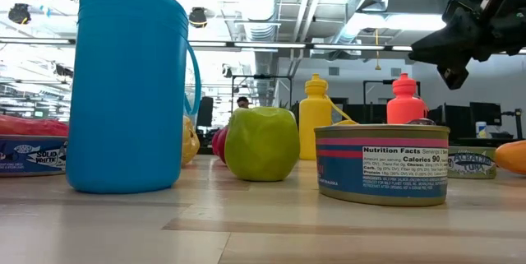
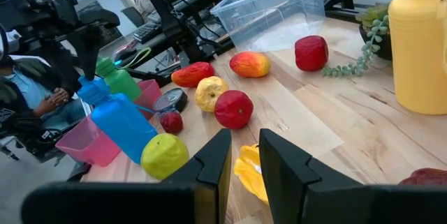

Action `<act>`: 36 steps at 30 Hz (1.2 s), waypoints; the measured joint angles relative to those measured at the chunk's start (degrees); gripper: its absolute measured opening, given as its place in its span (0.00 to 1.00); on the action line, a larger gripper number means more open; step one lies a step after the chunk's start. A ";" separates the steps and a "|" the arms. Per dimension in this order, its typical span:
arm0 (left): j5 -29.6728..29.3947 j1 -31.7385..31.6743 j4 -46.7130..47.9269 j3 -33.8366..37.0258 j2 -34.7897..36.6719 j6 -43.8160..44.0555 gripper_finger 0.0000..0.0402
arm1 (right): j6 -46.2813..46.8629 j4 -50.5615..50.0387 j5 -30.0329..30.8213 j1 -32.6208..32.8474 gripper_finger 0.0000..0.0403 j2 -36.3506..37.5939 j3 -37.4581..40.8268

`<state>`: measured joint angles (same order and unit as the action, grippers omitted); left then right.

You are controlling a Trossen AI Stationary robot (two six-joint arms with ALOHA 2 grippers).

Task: Pick & Place Food Item
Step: Put the blue water bottle into the red bin

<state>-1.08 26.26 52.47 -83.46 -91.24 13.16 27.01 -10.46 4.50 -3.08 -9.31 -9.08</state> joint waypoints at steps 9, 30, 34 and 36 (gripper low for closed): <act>0.00 -0.04 0.13 0.00 0.00 -0.88 0.26 | -0.01 0.00 -0.01 0.00 0.17 0.01 0.00; -0.50 -2.05 -9.43 0.07 5.40 0.56 0.14 | -0.01 0.04 0.00 -0.01 0.17 0.01 0.00; -0.07 -1.81 -11.35 0.04 11.07 5.92 0.14 | -0.01 0.02 0.00 -0.01 0.17 -0.02 0.00; -0.09 -1.39 -13.46 0.04 13.88 9.52 0.14 | -0.01 0.02 0.01 -0.01 0.17 0.01 0.00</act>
<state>-1.17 24.87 39.02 -83.42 -77.36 22.68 27.00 -10.44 4.51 -3.09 -9.30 -9.08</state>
